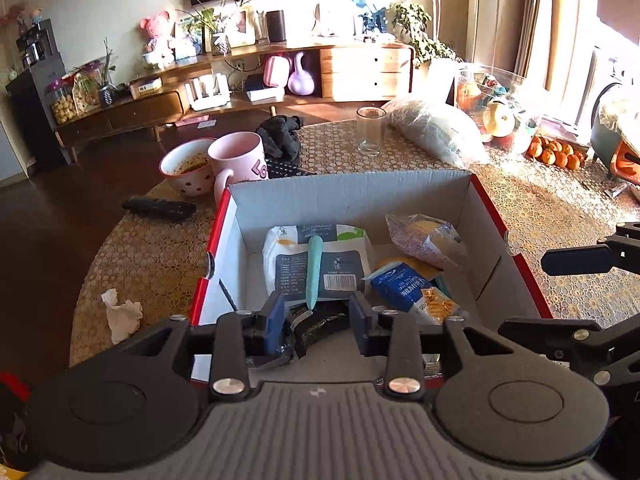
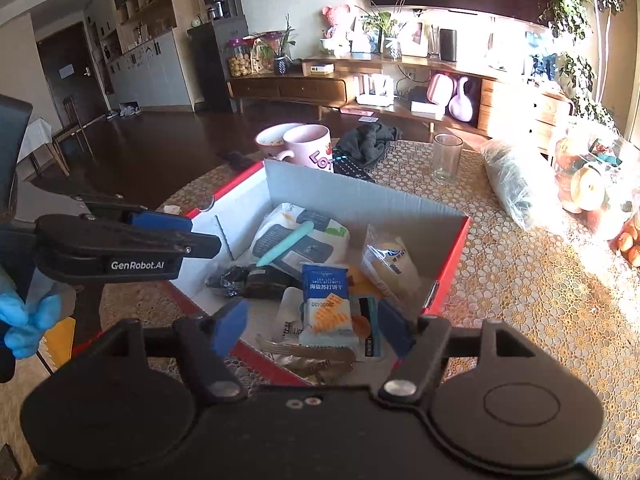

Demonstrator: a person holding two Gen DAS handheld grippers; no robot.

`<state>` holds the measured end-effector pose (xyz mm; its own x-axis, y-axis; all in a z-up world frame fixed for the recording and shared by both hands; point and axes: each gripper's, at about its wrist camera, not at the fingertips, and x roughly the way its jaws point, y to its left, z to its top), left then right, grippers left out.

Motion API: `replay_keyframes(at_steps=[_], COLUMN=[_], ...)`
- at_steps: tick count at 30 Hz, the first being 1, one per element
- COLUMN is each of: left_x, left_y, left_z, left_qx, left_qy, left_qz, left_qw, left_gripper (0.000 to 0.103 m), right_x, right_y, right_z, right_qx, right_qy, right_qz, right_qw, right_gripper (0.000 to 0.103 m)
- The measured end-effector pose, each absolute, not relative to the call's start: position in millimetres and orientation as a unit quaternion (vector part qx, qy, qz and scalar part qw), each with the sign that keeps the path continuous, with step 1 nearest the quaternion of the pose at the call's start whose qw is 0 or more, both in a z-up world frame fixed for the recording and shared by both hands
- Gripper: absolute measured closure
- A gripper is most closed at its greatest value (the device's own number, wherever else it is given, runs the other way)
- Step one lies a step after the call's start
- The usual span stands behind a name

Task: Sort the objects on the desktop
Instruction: 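Open the left tool to release the teal stick while the right tool releases the packet, then withdraw both open tools up and away from the red box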

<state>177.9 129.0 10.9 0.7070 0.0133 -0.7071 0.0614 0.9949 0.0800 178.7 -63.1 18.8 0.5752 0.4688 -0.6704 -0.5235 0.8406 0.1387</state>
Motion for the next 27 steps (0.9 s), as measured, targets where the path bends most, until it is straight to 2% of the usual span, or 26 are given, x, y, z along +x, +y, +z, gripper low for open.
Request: replay_keyframes(at_steps=[2,3,5,12,16,18,27], left_x=[171,168,164,150,142,137,120], left_y=[127,127,125,116,113,112,106], left_z=[15,17,20,22,20,19,15], left_qx=[0.052,0.049,0.049,0.05,0.04,0.035,0.03], left_qy=[0.368,0.364,0.362,0.361,0.363,0.363,0.368], left_qz=[-0.008,-0.01,-0.014,-0.021,-0.023,-0.02,-0.012], left_qw=[0.928,0.93,0.931,0.931,0.931,0.931,0.929], left_gripper=[0.038,0.035,0.034,0.017,0.011,0.0,0.0], right_x=[174,171,166,148,137,132,119], right_y=[-64,-65,-66,-75,-80,-82,-101], right_z=[20,21,22,24,26,26,28], right_qx=[-0.04,-0.042,-0.043,-0.042,-0.043,-0.049,-0.039], right_qy=[0.36,0.357,0.352,0.334,0.32,0.316,0.313], right_qz=[0.284,0.285,0.286,0.294,0.294,0.292,0.279], right_qw=[0.888,0.889,0.89,0.895,0.899,0.902,0.907], right_gripper=[0.03,0.029,0.028,0.022,0.018,0.017,0.016])
